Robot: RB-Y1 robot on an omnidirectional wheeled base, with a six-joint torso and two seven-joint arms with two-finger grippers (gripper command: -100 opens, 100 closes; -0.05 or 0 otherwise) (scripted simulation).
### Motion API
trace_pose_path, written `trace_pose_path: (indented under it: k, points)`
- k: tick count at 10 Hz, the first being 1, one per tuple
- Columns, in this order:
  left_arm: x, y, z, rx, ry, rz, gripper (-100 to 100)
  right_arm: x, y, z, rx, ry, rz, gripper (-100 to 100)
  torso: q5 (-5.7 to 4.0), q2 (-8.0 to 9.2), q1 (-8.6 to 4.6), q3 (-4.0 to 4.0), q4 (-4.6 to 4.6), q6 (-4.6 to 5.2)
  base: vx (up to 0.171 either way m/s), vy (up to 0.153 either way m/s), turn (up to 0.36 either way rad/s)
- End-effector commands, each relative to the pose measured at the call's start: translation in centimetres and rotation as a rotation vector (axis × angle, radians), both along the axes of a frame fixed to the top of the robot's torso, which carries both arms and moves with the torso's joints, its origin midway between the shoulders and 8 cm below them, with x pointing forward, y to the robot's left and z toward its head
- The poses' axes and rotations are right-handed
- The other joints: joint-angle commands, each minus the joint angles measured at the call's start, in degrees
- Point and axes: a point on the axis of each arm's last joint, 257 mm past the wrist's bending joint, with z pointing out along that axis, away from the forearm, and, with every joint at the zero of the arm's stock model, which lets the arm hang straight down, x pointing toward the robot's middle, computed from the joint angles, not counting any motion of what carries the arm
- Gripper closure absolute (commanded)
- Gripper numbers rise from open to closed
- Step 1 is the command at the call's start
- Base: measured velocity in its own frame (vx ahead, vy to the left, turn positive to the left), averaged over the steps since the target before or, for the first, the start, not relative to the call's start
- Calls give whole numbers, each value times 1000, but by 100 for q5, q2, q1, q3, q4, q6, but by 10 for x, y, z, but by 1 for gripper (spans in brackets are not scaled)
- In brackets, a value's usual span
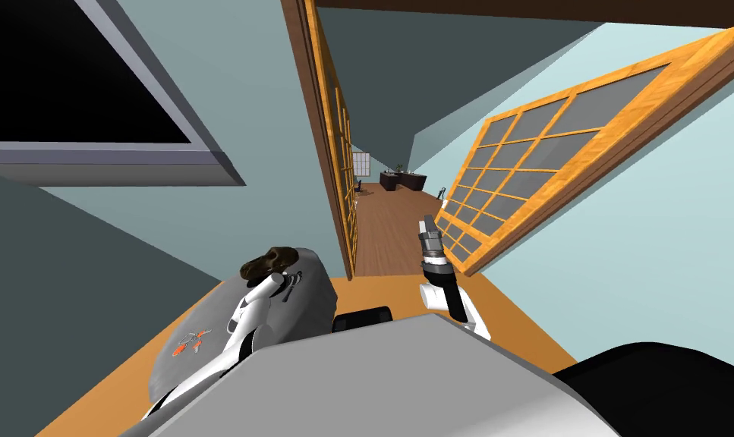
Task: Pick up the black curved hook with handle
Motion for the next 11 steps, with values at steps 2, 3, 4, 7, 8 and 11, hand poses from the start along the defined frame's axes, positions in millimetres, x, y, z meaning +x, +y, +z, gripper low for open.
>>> trace_pose_path:
  k: [2,3,4,7,8,11]
  points:
    - [-2,-14,4,1,4,-67,100,0,0,0,0,0,0,0,-1,-9,-4,-5,-1,3,115,-60,286]
    - [-3,-19,6,0,5,-93,100,0,0,0,0,0,0,0,0,-10,-4,-6,-1,3,107,-56,224]
    - [-3,-25,7,0,5,-119,100,0,0,0,0,0,0,0,1,-10,-3,-5,-1,6,122,-57,258]
    - [-7,-45,12,-4,6,-201,100,0,0,0,0,0,0,0,2,-8,0,-5,-1,6,101,-60,259]
    - [-6,-44,13,-1,3,-201,100,0,0,0,0,0,0,0,2,-10,-1,-6,-1,9,68,-54,95]
    - [-8,-48,15,-2,2,-217,0,0,0,0,0,0,0,0,5,13,14,7,4,14,30,-24,68]
